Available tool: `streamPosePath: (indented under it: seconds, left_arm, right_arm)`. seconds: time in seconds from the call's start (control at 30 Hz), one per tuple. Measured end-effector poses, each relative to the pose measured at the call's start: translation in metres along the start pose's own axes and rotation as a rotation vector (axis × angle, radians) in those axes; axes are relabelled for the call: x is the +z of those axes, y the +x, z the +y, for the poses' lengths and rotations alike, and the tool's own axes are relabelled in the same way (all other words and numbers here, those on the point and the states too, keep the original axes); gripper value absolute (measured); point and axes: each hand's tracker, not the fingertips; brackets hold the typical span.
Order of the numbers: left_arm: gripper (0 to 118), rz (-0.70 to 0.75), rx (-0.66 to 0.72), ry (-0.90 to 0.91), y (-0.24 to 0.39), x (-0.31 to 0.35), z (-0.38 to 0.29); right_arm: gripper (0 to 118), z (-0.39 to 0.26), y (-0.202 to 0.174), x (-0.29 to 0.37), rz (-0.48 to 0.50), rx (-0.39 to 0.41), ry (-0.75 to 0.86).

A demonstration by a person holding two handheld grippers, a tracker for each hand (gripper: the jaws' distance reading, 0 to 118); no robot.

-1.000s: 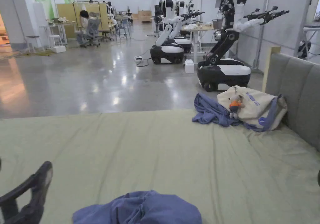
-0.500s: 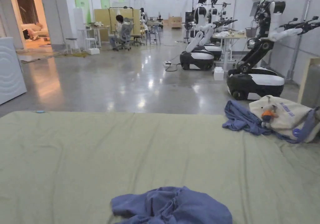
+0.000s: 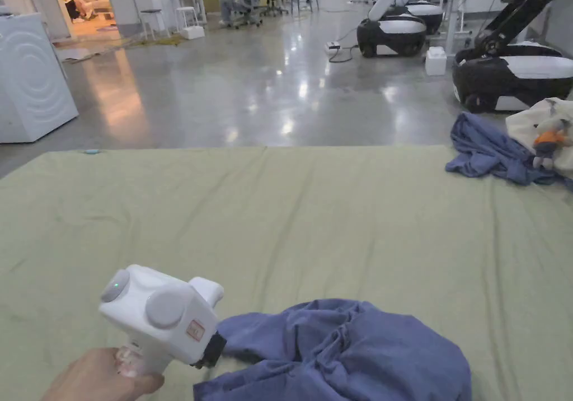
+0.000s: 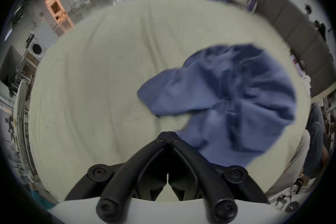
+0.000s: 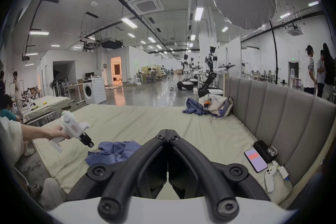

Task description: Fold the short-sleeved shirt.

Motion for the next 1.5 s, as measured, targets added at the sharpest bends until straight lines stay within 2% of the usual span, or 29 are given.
streamPosePath:
  seconds: [0.07, 0.1, 0.17, 0.2, 0.33, 0.5, 0.63, 0.7, 0.83, 0.9, 0.97, 1.0, 1.03, 1.07, 1.1, 1.13, 1.2, 1.23, 1.3, 1.43, 1.5]
  left_arm:
    - [0, -0.009, 0.068, -0.072, -0.009, -0.029, 0.021]
    - [11, 0.002, 0.068, -0.047, -0.008, -0.033, 0.027]
    - [72, 0.024, 0.101, 0.014, -0.012, -0.029, 0.037]
    - [82, 0.022, 0.090, 0.050, -0.010, -0.024, 0.039]
    - [82, -0.036, 0.125, 0.055, -0.022, -0.020, 0.062]
    - [82, -0.255, 0.316, 0.090, -0.046, -0.015, 0.079]
    - [82, -0.199, 0.243, 0.044, -0.034, -0.016, 0.078]
    - [82, -0.217, 0.243, 0.058, -0.032, -0.021, 0.079]
    - [82, -0.341, 0.303, 0.077, -0.024, -0.025, 0.080]
    - [82, -0.376, 0.291, 0.047, -0.013, -0.032, 0.083]
    - [81, -0.290, 0.259, 0.030, 0.003, -0.040, 0.087]
    - [79, -0.259, 0.249, 0.021, 0.010, -0.042, 0.088]
    - [63, -0.267, 0.233, 0.025, 0.014, -0.041, 0.087]
    - [24, -0.243, 0.219, 0.064, 0.008, -0.044, 0.089]
    - [8, -0.238, 0.219, 0.079, 0.008, -0.040, 0.089]
    - [8, -0.124, 0.191, 0.129, 0.013, -0.033, 0.085]
    - [8, -0.251, 0.231, 0.090, 0.000, -0.030, 0.079]
    - [8, -0.226, 0.240, 0.127, -0.004, -0.022, 0.075]
    - [8, -0.302, 0.302, 0.182, -0.019, -0.007, 0.067]
    - [8, -0.283, 0.238, 0.268, -0.021, 0.041, 0.040]
    - [8, -0.269, 0.248, 0.258, -0.023, 0.054, 0.032]
  right_arm:
    - [2, -0.009, 0.008, -0.013, -0.015, -0.016, -0.036]
    - [2, -0.012, 0.011, -0.018, -0.021, -0.022, -0.053]
    - [2, -0.019, 0.017, -0.026, -0.031, -0.029, -0.076]
    - [2, -0.022, 0.019, -0.029, -0.035, -0.032, -0.083]
    - [2, -0.029, 0.024, -0.041, -0.036, -0.043, -0.107]
    - [2, -0.030, 0.024, -0.044, -0.034, -0.036, -0.111]
    - [2, -0.029, 0.029, -0.043, -0.033, -0.045, -0.110]
    - [2, -0.030, 0.030, -0.042, -0.034, -0.052, -0.110]
    - [2, -0.031, 0.031, -0.039, -0.040, -0.053, -0.111]
    - [2, -0.032, 0.033, -0.040, -0.049, -0.054, -0.122]
    - [2, -0.034, 0.034, -0.041, -0.053, -0.066, -0.130]
    - [2, -0.035, 0.034, -0.042, -0.051, -0.072, -0.132]
    - [2, -0.035, 0.034, -0.041, -0.051, -0.074, -0.133]
    - [2, -0.036, 0.033, -0.041, -0.053, -0.072, -0.136]
    - [2, -0.036, 0.033, -0.040, -0.054, -0.066, -0.138]
    - [2, -0.037, 0.033, -0.040, -0.054, -0.060, -0.141]
    - [2, -0.038, 0.034, -0.043, -0.051, -0.063, -0.150]
    - [2, -0.040, 0.035, -0.046, -0.039, -0.073, -0.160]
    - [2, -0.040, 0.034, -0.057, -0.024, -0.072, -0.190]
    - [2, -0.030, 0.023, -0.099, 0.044, 0.030, -0.274]
    - [2, -0.025, 0.015, -0.126, 0.092, 0.055, -0.296]
